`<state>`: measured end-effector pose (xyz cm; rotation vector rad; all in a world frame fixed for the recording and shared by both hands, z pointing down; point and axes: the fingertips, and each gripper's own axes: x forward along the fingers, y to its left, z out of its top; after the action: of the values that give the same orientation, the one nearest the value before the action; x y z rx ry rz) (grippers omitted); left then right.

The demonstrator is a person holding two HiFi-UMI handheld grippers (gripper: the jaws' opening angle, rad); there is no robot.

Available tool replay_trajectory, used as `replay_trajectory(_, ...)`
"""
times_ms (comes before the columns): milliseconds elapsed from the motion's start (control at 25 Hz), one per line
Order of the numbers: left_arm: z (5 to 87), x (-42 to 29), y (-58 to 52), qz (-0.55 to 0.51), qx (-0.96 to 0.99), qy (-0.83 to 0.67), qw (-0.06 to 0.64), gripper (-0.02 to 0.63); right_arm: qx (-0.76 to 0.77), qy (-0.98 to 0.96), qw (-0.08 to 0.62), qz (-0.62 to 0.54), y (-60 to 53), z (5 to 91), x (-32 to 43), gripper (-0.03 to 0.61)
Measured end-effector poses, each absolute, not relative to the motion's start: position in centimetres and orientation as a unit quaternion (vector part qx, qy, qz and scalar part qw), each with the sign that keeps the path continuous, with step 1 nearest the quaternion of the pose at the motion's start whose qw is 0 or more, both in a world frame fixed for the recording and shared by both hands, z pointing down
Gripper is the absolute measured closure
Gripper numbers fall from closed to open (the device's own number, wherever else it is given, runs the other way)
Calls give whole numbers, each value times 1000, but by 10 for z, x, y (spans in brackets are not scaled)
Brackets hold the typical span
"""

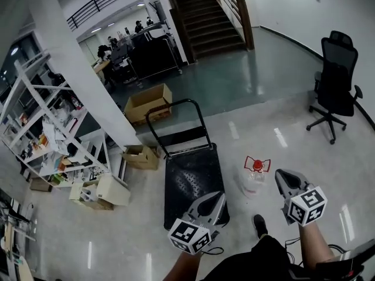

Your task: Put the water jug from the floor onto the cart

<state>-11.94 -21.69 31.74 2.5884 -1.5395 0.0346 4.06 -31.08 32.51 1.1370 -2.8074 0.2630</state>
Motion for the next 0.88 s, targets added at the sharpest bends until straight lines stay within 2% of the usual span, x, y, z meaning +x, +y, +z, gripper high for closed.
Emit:
replay_trajectory(480,317,-116,-432,15,823,-563,73,621,332,-938,38,94,-556,336,51,577)
replay_trajectory(880,350,-135,-491,46,799,-591,104,621,311,-939,51,141,-635,382,27,575)
